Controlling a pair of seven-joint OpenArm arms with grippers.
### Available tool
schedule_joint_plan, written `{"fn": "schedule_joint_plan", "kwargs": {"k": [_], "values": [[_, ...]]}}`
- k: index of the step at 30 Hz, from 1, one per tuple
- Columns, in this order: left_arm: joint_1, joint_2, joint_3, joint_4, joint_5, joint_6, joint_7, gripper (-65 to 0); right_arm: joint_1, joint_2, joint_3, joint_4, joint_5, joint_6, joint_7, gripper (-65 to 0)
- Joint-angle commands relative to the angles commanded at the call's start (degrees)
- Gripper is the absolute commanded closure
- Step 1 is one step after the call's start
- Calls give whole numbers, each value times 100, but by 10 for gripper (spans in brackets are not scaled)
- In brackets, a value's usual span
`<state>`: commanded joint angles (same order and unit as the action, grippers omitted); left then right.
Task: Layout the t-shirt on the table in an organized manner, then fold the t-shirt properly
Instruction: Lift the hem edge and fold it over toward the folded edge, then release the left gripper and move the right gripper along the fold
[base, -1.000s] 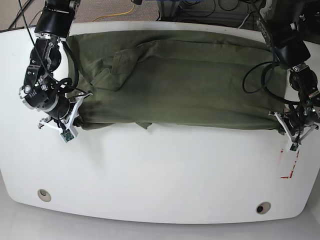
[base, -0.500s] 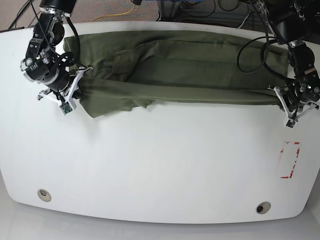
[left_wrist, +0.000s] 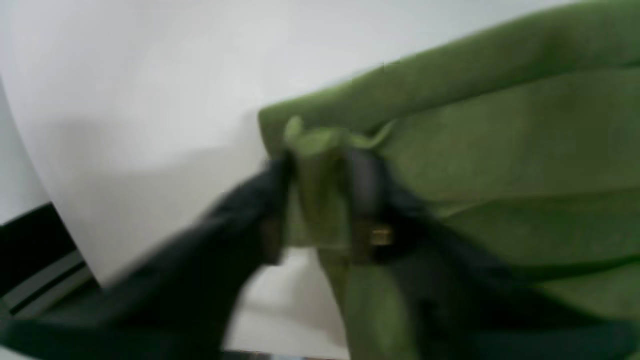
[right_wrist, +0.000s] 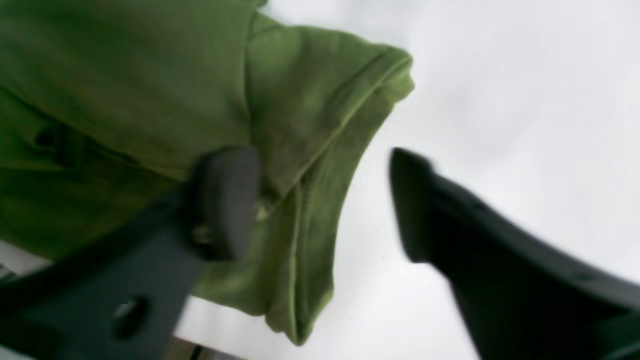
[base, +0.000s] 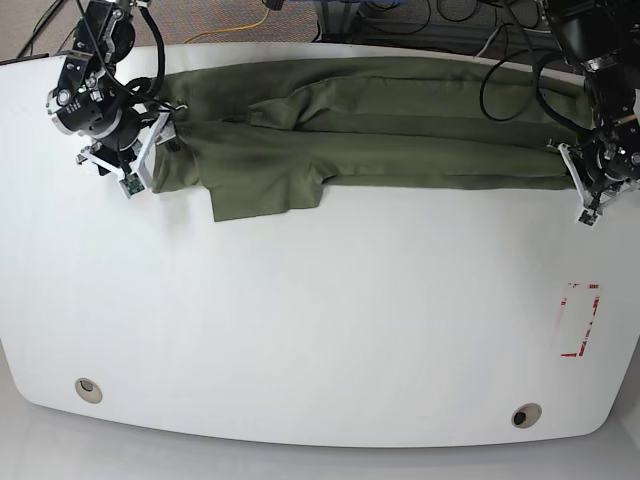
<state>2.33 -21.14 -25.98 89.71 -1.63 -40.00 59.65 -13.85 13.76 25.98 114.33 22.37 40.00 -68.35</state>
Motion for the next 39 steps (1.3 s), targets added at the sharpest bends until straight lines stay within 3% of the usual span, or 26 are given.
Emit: {"fn": "schedule_joint_plan", "kwargs": {"k": [3,8,11,19,28,35,39], "values": [[9,-62,0,9,0,0,0,-363,167,9,0,0,-9,0,0,-542],[-18,-88,9,9,0,0,0,-361,607,-70,-26,-70,0,0,0,-537],[-44,-97,18,44,0,0,0,-363,1002,-325,-35,-325,-9,0,0,-537],[-185,-255,18,475,-9,0,0,-363,1899,-633,-35,-1732,-9,0,9,-537],[-484,-255,18,554,-9,0,-9,-360,2154,-668,-35,-2646,35,0,79,-509],[-519,-246,18,554,-9,0,-9,-360,2119,-800,-62,-2831,26,0,290,-490],[-527,-237,18,554,-9,0,-9,-360,2119,-800,-501,-3042,26,0,308,-490]]}}
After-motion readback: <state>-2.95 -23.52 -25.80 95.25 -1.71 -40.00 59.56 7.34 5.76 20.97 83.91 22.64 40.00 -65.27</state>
